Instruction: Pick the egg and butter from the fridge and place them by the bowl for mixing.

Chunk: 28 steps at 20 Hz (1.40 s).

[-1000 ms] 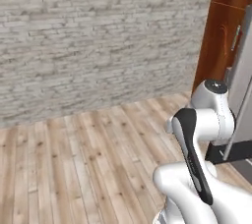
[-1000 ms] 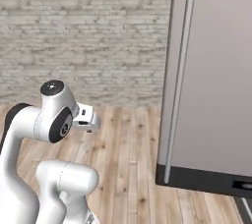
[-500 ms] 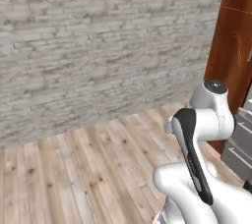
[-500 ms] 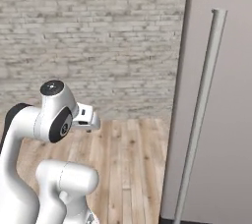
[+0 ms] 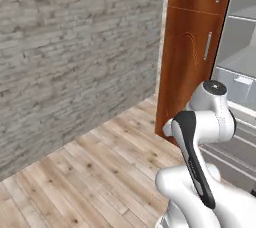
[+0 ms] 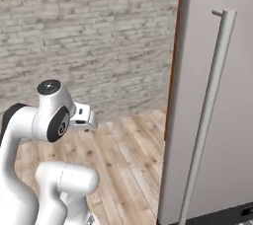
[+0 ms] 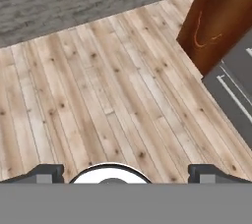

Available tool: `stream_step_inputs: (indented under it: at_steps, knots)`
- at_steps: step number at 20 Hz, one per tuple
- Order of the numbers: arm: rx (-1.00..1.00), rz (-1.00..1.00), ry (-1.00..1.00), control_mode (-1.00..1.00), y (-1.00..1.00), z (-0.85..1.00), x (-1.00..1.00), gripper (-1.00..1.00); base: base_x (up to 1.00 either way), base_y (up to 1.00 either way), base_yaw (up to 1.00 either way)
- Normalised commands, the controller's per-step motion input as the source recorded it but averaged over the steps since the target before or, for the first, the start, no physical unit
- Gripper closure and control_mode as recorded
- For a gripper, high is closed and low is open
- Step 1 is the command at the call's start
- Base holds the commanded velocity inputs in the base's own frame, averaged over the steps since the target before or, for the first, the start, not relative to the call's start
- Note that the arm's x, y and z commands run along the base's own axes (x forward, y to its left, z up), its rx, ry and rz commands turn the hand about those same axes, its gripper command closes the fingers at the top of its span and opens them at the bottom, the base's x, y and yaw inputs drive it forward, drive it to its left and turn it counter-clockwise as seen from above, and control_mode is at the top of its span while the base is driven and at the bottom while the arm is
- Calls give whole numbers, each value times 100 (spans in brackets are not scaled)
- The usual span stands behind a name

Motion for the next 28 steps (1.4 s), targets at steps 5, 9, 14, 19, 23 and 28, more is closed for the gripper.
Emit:
stream_step_inputs:
  at_steps: [5, 9, 14, 19, 23, 28]
  knots:
    - [0, 0, 0, 100, 0, 0, 0, -100, 37, 29, -72]
    - [0, 0, 0, 100, 0, 0, 0, -100, 37, 29, -72]
    - [0, 0, 0, 100, 0, 0, 0, -100, 43, 32, -67]
    - [0, 0, 0, 100, 0, 0, 0, -100, 44, 32, -66]
    - [0, 0, 0, 100, 0, 0, 0, -100, 46, 52, -40]
    - [0, 0, 0, 100, 0, 0, 0, -100, 54, 54, -30]
